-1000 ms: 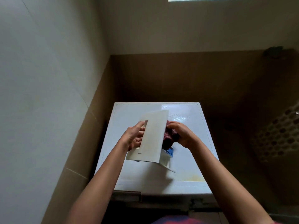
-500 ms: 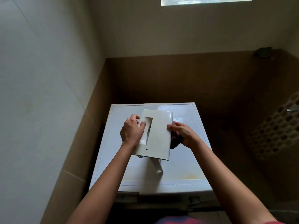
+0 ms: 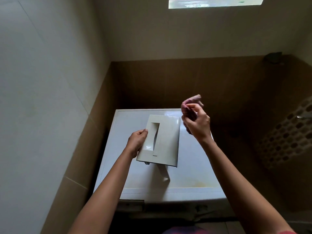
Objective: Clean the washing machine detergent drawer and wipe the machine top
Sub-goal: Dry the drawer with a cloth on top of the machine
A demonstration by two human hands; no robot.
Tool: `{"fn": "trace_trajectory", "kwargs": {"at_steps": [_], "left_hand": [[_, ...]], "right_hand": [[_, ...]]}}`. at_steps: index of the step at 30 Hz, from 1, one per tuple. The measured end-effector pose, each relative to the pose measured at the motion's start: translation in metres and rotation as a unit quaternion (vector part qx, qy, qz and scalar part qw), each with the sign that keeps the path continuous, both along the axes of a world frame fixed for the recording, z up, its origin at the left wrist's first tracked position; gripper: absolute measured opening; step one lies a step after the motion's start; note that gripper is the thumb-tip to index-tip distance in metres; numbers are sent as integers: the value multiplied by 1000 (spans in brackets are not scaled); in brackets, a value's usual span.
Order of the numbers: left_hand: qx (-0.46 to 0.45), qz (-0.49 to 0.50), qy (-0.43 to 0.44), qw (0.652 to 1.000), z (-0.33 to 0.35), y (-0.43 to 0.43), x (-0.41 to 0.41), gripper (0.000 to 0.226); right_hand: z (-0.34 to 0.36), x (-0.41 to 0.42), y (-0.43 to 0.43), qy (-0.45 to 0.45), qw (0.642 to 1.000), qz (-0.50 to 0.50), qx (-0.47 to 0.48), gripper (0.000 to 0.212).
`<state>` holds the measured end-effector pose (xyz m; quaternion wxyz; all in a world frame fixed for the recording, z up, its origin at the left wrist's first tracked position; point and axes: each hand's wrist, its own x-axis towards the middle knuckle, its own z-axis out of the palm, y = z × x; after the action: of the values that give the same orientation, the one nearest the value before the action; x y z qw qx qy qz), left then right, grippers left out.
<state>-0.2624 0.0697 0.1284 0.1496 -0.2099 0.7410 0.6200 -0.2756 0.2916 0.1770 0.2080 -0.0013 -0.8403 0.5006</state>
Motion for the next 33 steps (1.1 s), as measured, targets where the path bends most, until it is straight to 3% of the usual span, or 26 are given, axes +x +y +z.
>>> {"fn": "trace_trajectory", "kwargs": {"at_steps": [2,4,6,8,13,18,22,29,33], "left_hand": [[10,18,13,1000,-4,0,0,31],[-8,38,36,999,-9,1,0,30],[-52,50,72,995,-14,2,1,30],[-91,39,112,989,-17,3,3,29],[-74,24,109,991,-15,2,3,30],[13,42,28,999,-8,2,-4,22],[16,49,19,998,-6,2,-7,31],[-19,47,31,998,-8,1,-9,25],[35,28,0,999,-8,-2,-8,19]], "right_hand": [[9,4,-2,-63,984,153,58,26],[5,11,-9,-107,940,283,161,28],[-13,19,-17,-116,882,328,318,41],[-30,24,-24,-116,856,294,410,51],[-38,-3,-42,-131,888,239,369,52],[-30,-22,-67,-164,884,206,387,49],[-28,23,-86,-119,869,204,434,43],[-16,95,-83,-98,877,246,402,28],[-25,92,-80,-142,864,288,388,56]]}}
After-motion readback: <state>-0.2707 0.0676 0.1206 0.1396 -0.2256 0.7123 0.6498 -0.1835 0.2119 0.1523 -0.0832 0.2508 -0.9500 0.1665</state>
